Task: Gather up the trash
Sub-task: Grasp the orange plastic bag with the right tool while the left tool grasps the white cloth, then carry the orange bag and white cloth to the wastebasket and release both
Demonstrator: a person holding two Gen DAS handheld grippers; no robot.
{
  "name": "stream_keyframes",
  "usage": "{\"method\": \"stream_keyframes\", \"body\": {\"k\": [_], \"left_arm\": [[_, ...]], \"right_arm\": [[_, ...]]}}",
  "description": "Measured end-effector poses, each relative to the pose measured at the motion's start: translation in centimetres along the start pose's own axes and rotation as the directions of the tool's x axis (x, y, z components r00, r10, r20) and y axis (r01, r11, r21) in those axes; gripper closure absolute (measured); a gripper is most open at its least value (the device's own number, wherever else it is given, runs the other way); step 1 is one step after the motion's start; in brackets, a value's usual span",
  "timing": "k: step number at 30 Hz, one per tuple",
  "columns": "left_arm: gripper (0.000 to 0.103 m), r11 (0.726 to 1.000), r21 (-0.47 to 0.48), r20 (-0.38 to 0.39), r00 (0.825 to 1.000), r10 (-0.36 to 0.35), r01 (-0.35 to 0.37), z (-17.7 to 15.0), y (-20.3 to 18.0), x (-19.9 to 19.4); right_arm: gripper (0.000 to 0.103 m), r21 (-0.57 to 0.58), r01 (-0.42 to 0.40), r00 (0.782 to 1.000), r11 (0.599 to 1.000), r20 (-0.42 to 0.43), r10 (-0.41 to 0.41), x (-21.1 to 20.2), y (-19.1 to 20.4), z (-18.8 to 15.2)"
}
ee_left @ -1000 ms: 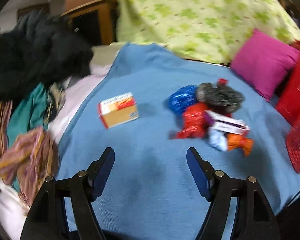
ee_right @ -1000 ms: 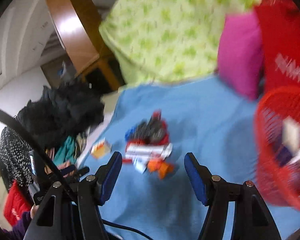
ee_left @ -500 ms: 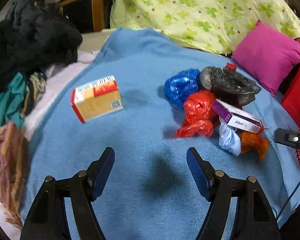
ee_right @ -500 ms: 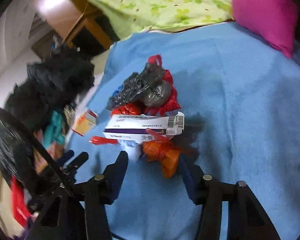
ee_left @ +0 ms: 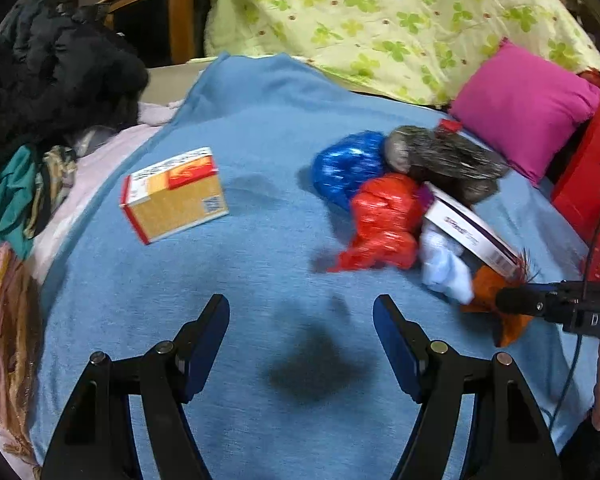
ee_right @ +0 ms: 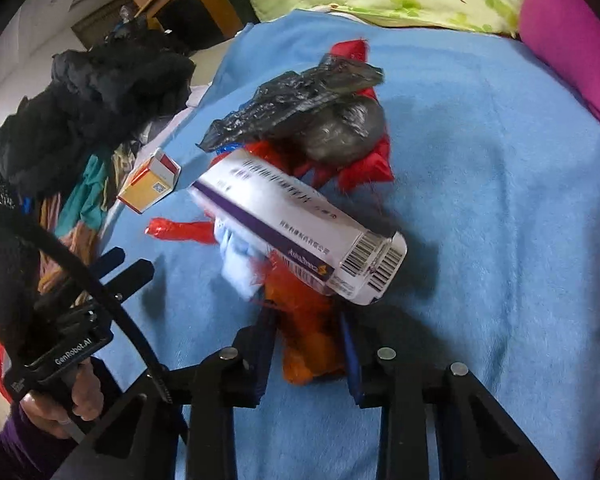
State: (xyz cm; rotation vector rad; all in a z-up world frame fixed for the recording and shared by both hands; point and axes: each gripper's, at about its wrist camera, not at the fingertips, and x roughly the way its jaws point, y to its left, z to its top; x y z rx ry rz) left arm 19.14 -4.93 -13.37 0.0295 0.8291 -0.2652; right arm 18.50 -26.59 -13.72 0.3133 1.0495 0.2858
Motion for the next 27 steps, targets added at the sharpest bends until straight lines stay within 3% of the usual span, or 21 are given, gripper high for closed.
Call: {"method": "stream_keyframes", "body": {"k": [7, 13, 15, 17, 19, 23, 27], "left_arm": [[0.028, 0.991, 0.017, -0.054, 0.990, -0.133, 0.134, 0.1, -2.8, 0.0], [0.030, 0.987, -0.002, -0.113, 0.981, -0.158, 0.158, 2.2, -6.7, 2.3], [0.041, 0.989, 0.008, -0.132, 0.980, -0.146, 0.149, 2.7, -7.4, 3.4], [0.061, 0.985, 0.001, -0.165, 0.972, -0.169, 0.172, 3.0, -7.8, 4.5], [0.069, 0.982, -0.009, -0.191, 0.964, -0.187, 0.189, 3.1, -8.1, 5.4], [0.080, 0.982, 0.000, -0.164, 0.969, -0.186, 0.189, 3.3, -8.4, 5.4], [0.082, 0.983, 0.027, -0.123, 0.976, -0.179, 0.183, 2.8, -8.2, 3.3]], "right_arm": [[0.074, 0.071, -0.073, 0.991, 0.995, 0.118, 0.064, -5.7, -2.2, -1.3], [0.074, 0.107, -0.080, 0.974, 0.991, 0.218, 0.055, -8.9, -2.6, -1.5], [0.074, 0.124, -0.089, 0.965, 0.988, 0.254, 0.055, -9.9, -3.1, -1.6], [0.074, 0.139, -0.086, 0.959, 0.987, 0.280, 0.044, -10.4, -3.1, -1.5], [0.074, 0.155, -0.082, 0.957, 0.985, 0.287, 0.034, -10.8, -3.6, -1.6], [0.074, 0.154, -0.076, 0.957, 0.985, 0.287, 0.029, -10.9, -3.7, -1.8], [0.074, 0.145, -0.071, 0.955, 0.987, 0.297, 0.025, -11.0, -3.6, -1.9]]}}
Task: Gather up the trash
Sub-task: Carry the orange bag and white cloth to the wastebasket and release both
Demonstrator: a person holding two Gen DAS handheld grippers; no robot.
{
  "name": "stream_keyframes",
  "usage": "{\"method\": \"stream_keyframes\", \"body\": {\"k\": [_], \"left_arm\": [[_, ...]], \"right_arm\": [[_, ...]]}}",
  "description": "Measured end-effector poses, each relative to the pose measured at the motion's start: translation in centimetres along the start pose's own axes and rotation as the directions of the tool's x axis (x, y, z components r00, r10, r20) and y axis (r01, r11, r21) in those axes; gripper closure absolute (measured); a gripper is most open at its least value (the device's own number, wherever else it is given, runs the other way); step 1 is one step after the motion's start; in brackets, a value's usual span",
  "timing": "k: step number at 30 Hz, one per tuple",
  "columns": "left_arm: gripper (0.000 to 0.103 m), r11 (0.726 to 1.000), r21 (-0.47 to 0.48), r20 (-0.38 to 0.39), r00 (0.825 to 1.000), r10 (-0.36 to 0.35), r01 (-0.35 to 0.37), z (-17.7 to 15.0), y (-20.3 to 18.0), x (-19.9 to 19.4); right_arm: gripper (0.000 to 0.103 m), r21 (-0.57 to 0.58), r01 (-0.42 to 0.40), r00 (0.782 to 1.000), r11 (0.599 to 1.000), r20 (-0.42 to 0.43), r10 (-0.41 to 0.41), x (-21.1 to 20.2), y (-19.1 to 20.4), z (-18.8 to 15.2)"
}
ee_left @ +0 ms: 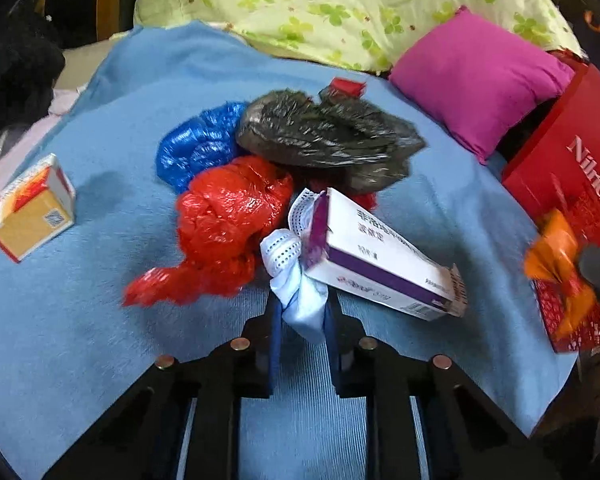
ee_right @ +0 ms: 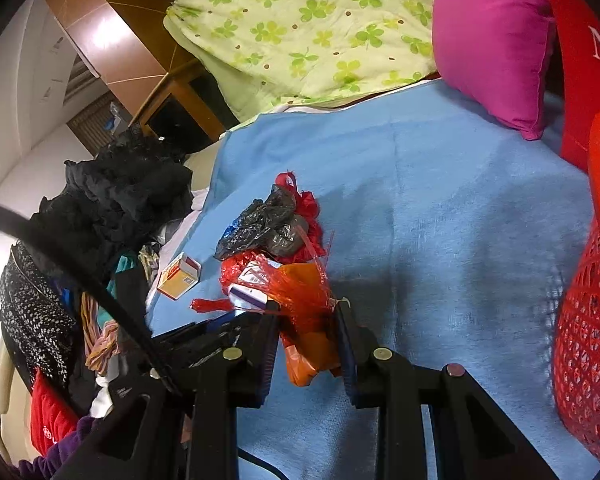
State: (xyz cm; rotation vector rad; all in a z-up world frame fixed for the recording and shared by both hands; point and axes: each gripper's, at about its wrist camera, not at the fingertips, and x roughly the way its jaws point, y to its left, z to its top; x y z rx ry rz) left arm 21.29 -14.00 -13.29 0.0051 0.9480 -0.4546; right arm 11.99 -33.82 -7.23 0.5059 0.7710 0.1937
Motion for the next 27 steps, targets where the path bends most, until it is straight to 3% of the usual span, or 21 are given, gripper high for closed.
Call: {"method": "stream_keyframes", "body": {"k": [4, 8, 14, 16, 18, 19, 20, 22, 27], "left_arm": [[0.082, 0.998, 0.063, 0.031, 0.999, 0.015, -0.017, -2.0, -0.6, -3.4], [0.082, 0.996, 0.081, 0.008, 0.999, 0.044, -0.044, -4.6, -0.2, -5.9], [0.081, 0.991, 0.068, -0.003, 0.993, 0.118, -0.118, -7.5, 1.3, -7.6], [0.079, 0.993, 0.050, -0.023, 0.994, 0.109, -0.108, -8.1, 1.6, -7.6], [0.073, 0.995, 0.038, -0.047, 0.995, 0.091, -0.090, -8.3, 1.7, -7.2], [0.066, 0.996, 0.037, -0.055, 0.995, 0.085, -0.083, -8.3, 1.6, -7.0], [0.052, 0.996, 0.037, -0.056, 0.995, 0.083, -0.081, -8.4, 1.5, -6.9], [0.039, 0.996, 0.030, -0.041, 0.995, 0.086, -0.085, -8.3, 1.4, -7.1], [0.037, 0.991, 0.061, 0.002, 0.993, 0.116, -0.116, -7.4, 1.4, -7.1]], "right_arm": [[0.074, -0.012, 0.000, 1.000, 1.000, 0.005, 0.000, -0.1, 0.3, -0.2], [0.074, -0.018, -0.006, 1.000, 1.000, 0.005, 0.006, -0.4, 0.8, -1.0], [0.074, 0.013, -0.016, 1.000, 1.000, -0.019, 0.017, -0.6, 1.5, -4.3], [0.074, 0.016, -0.005, 0.999, 1.000, -0.035, 0.006, -0.5, 1.7, -5.5], [0.074, 0.023, 0.006, 0.998, 1.000, -0.062, -0.005, -0.1, 1.7, -6.5], [0.074, 0.027, 0.015, 0.996, 1.000, -0.084, -0.013, 0.4, 1.7, -6.9], [0.074, 0.031, 0.024, 0.995, 0.999, -0.100, -0.021, 0.7, 1.6, -7.3], [0.074, 0.037, 0.052, 0.991, 0.998, -0.128, -0.047, 1.5, 1.3, -7.5], [0.072, 0.045, 0.100, 0.980, 0.994, -0.179, -0.090, 3.1, 0.6, -7.7]]}}
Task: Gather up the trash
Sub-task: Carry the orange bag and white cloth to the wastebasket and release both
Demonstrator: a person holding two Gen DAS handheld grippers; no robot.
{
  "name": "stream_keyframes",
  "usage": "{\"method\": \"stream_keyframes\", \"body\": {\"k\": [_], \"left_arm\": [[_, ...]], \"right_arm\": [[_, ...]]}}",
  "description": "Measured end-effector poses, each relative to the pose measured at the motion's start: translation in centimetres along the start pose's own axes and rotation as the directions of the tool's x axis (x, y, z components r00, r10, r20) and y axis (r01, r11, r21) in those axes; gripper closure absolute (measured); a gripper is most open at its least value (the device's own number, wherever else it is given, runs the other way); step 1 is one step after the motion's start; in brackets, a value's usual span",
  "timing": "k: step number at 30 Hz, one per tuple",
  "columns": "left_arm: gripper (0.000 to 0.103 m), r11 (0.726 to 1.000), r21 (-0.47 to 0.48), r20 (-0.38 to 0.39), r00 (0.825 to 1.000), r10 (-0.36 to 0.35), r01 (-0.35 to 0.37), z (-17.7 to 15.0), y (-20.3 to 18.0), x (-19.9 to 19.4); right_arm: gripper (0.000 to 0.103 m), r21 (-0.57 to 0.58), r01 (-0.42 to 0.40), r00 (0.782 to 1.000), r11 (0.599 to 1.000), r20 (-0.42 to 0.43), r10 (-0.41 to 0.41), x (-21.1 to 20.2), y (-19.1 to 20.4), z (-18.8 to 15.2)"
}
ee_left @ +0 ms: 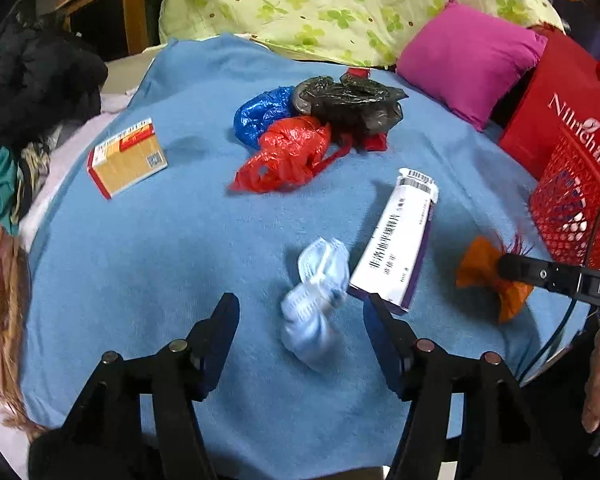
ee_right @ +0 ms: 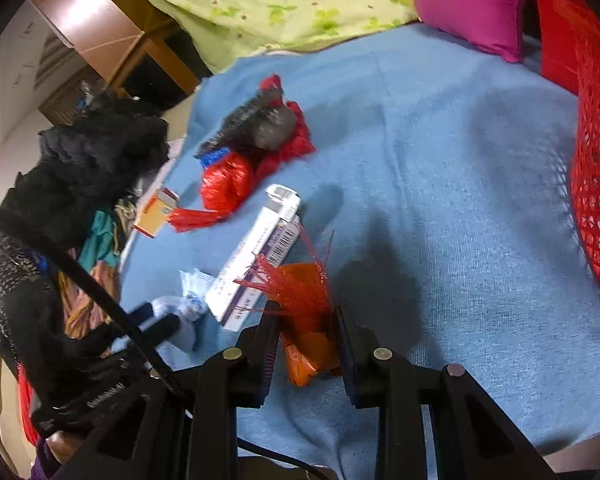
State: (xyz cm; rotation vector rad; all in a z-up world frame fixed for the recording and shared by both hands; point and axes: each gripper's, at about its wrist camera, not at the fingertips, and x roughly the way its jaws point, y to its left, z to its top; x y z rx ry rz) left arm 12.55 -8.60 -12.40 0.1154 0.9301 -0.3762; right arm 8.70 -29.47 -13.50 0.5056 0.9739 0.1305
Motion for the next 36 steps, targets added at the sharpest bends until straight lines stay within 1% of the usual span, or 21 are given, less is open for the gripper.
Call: {"method": "stream_keyframes", "body": {"k": [3, 4, 5, 6, 7, 11, 14, 18, 21, 24, 27, 32, 35, 36], "left_arm": [[0.037, 1.000, -0.007, -0.035, 0.999, -0.008, 0.008, 0.0, 0.5, 1.5], [0.042, 1.000, -0.017, -0.042, 0.999, -0.021, 0.020, -0.1, 0.7, 1.9], [0.058, 0.999, -0.024, -0.053, 0.998, -0.037, 0.036, -0.3, 0.8, 2.3], [0.066, 0.999, -0.025, -0.067, 0.997, -0.041, 0.040, -0.4, 0.8, 2.6], [0.072, 0.999, -0.025, -0.082, 0.996, -0.042, 0.040, -0.5, 0.8, 2.7], [0.073, 0.999, 0.012, -0.044, 0.998, -0.047, 0.047, -0.5, 0.0, 1.8], [0.073, 0.999, 0.044, 0.008, 1.000, -0.012, 0.012, 0.2, -0.9, 0.1], [0.073, 0.996, 0.087, 0.099, 0.995, 0.012, -0.020, 1.6, -2.5, -3.2], [0.073, 0.992, 0.110, 0.161, 0.986, 0.038, -0.056, 2.5, -3.6, -5.4], [0.073, 0.988, 0.126, 0.215, 0.975, 0.059, -0.088, 3.3, -4.7, -7.4], [0.073, 0.985, 0.139, 0.252, 0.965, 0.066, -0.104, 4.1, -5.7, -8.9], [0.073, 0.981, 0.156, 0.280, 0.957, 0.069, -0.116, 5.1, -7.5, -10.0], [0.073, 0.980, 0.167, 0.279, 0.958, 0.061, -0.112, 5.5, -8.6, -10.1], [0.073, 0.978, 0.174, 0.279, 0.958, 0.061, -0.113, 5.6, -9.0, -10.1]], "right_arm": [[0.071, -0.014, 0.033, 0.999, 0.999, -0.024, -0.034, 0.9, 0.2, -0.1], [0.071, -0.020, 0.038, 0.999, 0.999, -0.020, -0.038, 1.0, 0.3, 0.0], [0.071, -0.025, 0.040, 0.999, 0.999, -0.015, -0.040, 0.9, 0.3, 0.0], [0.071, -0.027, 0.039, 0.999, 0.999, -0.014, -0.039, 0.9, 0.3, 0.0], [0.071, -0.027, 0.040, 0.999, 0.999, -0.017, -0.040, 0.9, 0.2, 0.0], [0.069, -0.029, 0.035, 0.999, 0.999, -0.023, -0.036, 1.3, 0.2, 0.0], [0.071, -0.068, 0.053, 0.999, 0.996, -0.007, -0.053, 1.2, 0.7, -0.1], [0.071, -0.083, 0.044, 0.998, 0.996, 0.056, -0.039, -0.1, 1.2, 0.0], [0.071, -0.077, 0.035, 0.991, 0.996, 0.133, -0.024, -1.8, 1.3, 0.3], [0.071, -0.076, 0.022, 0.976, 0.997, 0.216, -0.005, -3.8, 1.3, 0.4], [0.071, -0.080, 0.018, 0.956, 0.997, 0.294, 0.006, -5.9, 1.5, 0.4], [0.071, -0.083, 0.013, 0.908, 0.996, 0.418, 0.023, -9.6, 1.6, 0.2], [0.071, -0.083, 0.024, 0.877, 0.996, 0.480, 0.019, -11.9, 1.4, -0.1], [0.071, -0.080, 0.022, 0.871, 0.997, 0.491, 0.020, -12.5, 1.2, -0.1]]}}
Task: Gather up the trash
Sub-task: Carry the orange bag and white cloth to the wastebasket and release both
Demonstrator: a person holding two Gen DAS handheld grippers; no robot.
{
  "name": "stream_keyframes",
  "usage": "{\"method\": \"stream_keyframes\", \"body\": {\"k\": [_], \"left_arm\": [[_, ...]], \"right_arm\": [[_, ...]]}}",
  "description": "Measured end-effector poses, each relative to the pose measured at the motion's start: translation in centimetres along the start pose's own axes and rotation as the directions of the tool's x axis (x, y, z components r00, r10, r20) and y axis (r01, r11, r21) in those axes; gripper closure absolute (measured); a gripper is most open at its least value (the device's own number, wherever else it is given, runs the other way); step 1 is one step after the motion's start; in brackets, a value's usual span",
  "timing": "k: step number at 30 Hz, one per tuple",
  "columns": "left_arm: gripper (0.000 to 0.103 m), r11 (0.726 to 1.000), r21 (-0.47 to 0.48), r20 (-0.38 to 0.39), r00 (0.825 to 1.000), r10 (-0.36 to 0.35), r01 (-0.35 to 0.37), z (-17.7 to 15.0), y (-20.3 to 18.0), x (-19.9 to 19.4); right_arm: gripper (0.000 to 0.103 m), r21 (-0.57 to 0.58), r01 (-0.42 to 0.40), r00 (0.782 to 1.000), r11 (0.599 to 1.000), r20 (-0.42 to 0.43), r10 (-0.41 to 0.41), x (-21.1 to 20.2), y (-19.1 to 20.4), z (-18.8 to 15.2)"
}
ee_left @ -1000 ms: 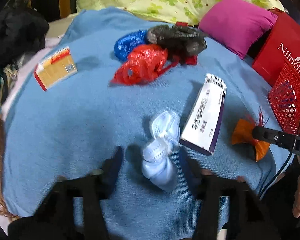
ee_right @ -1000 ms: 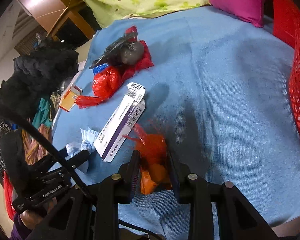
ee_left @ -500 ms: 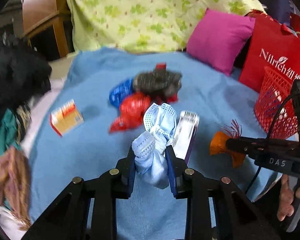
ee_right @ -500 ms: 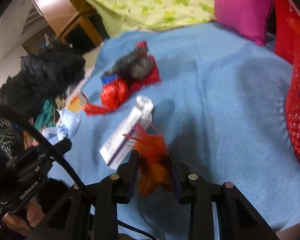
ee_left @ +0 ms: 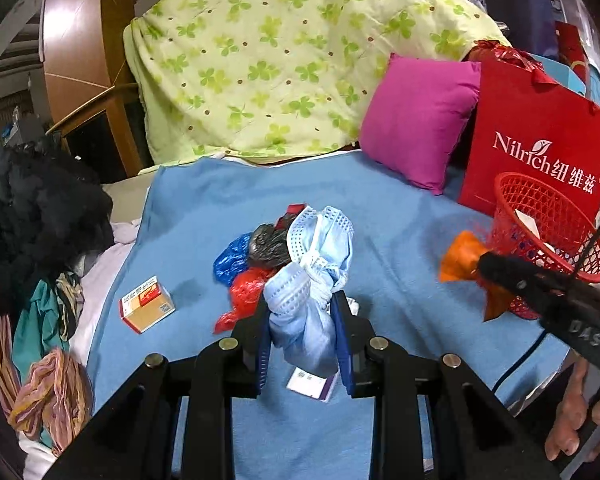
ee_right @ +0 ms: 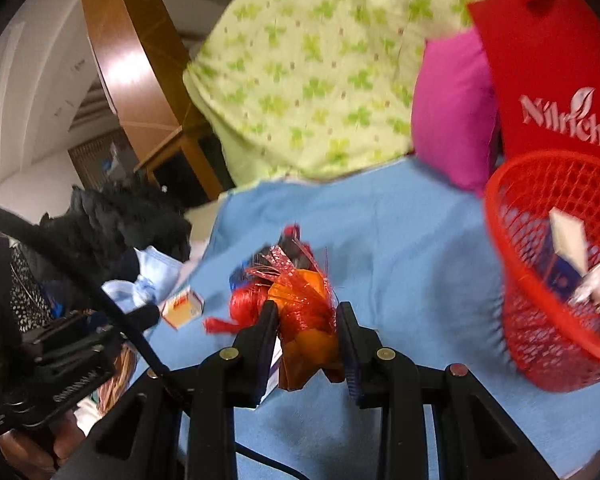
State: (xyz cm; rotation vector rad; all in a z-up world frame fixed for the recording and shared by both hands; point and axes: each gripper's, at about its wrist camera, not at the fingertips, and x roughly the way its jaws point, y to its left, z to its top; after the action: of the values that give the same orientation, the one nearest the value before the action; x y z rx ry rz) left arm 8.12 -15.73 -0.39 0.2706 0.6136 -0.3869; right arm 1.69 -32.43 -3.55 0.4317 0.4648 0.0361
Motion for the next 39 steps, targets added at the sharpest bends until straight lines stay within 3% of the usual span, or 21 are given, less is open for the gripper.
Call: {"method": "stream_keyframes", "body": {"k": [11, 17, 23, 33, 39], "left_arm": [[0.073, 0.998, 0.039, 0.009, 0.998, -0.058, 0.058, 1.6, -3.6, -0.1], [0.073, 0.987, 0.033, 0.021, 0.988, -0.155, 0.155, 2.3, -5.3, -0.7], [0.073, 0.952, 0.046, 0.060, 0.951, -0.304, 0.302, 3.9, -7.4, -1.7], [0.073, 0.916, 0.090, 0.080, 0.914, -0.397, 0.390, 5.7, -11.8, -2.0], [0.073, 0.863, 0.097, 0.048, 0.864, -0.502, 0.496, 6.9, -15.5, -0.3]], "right_arm": [[0.071, 0.071, 0.027, 0.994, 0.997, 0.103, -0.035, -3.8, -3.0, 1.2], [0.071, 0.135, 0.031, 0.977, 0.990, 0.203, -0.058, -6.5, -5.0, 1.7], [0.071, 0.239, 0.057, 0.944, 0.969, 0.303, -0.130, -9.6, -8.2, 2.1], [0.070, 0.349, 0.117, 0.890, 0.930, 0.379, -0.255, -13.8, -12.2, 1.9], [0.070, 0.394, 0.136, 0.874, 0.909, 0.384, -0.298, -14.9, -13.9, 1.6]]}}
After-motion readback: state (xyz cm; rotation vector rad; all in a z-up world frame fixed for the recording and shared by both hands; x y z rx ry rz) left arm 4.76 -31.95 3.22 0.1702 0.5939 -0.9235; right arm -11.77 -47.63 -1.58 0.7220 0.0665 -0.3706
